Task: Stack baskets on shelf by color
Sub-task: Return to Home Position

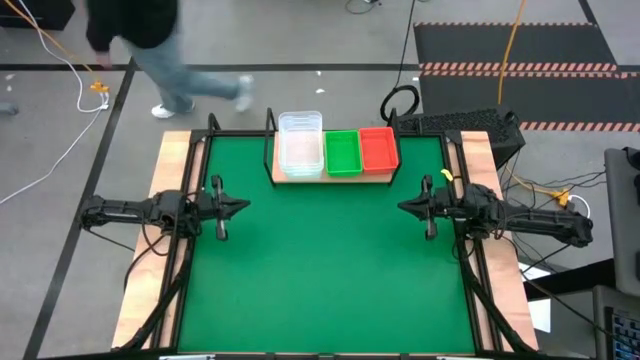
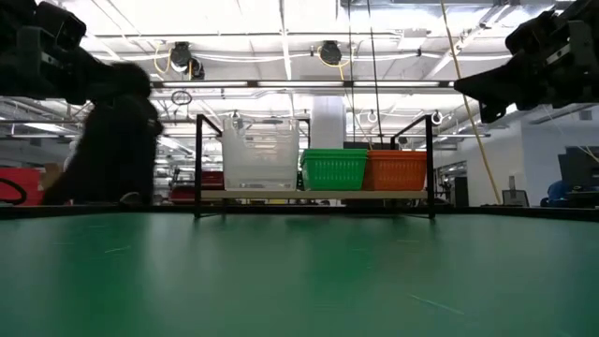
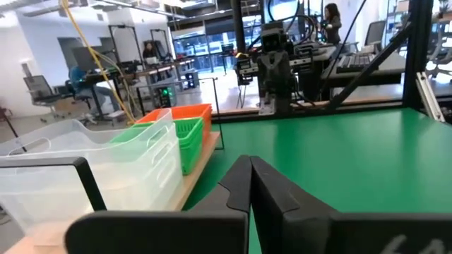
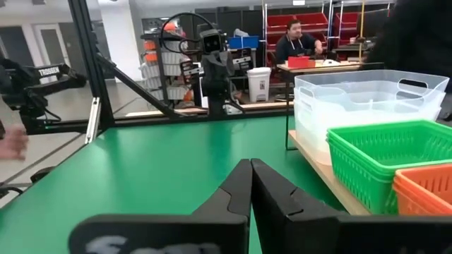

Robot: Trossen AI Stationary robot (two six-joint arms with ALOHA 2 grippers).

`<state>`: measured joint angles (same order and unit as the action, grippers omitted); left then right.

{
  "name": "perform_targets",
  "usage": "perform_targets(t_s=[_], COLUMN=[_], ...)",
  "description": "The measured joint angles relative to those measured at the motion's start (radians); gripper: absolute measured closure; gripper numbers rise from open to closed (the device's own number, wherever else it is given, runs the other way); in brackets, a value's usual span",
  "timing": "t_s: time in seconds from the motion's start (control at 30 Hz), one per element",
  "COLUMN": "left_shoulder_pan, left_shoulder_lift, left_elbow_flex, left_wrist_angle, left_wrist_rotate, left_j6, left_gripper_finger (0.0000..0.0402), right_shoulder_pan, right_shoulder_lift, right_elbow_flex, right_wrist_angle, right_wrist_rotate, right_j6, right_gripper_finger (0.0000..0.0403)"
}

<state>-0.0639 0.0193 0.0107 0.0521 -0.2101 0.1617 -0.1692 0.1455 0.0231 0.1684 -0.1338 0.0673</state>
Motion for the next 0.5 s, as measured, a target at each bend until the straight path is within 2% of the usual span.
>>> perform_targets(t_s=[0.33, 0.5], left_shoulder_pan=[0.000, 0.000], left_shoulder_lift=[0.000, 0.000], left_elbow_flex=[-0.001, -0.001], left_wrist_angle=[0.006, 0.009], left_wrist_rotate=[-0.001, -0.002], left_j6=[-0.008, -0.008], left_gripper_finger=[0.0367, 0.0366], right_shoulder_pan=[0.000, 0.000], right_shoulder_lift=[0.000, 0.000], right_elbow_flex=[0.000, -0.001], right_wrist_angle=[0.000, 0.000], right_wrist_rotate=[0.001, 0.002], right_j6=[0.000, 0.000], right_gripper_finger=[0.0403, 0.0403])
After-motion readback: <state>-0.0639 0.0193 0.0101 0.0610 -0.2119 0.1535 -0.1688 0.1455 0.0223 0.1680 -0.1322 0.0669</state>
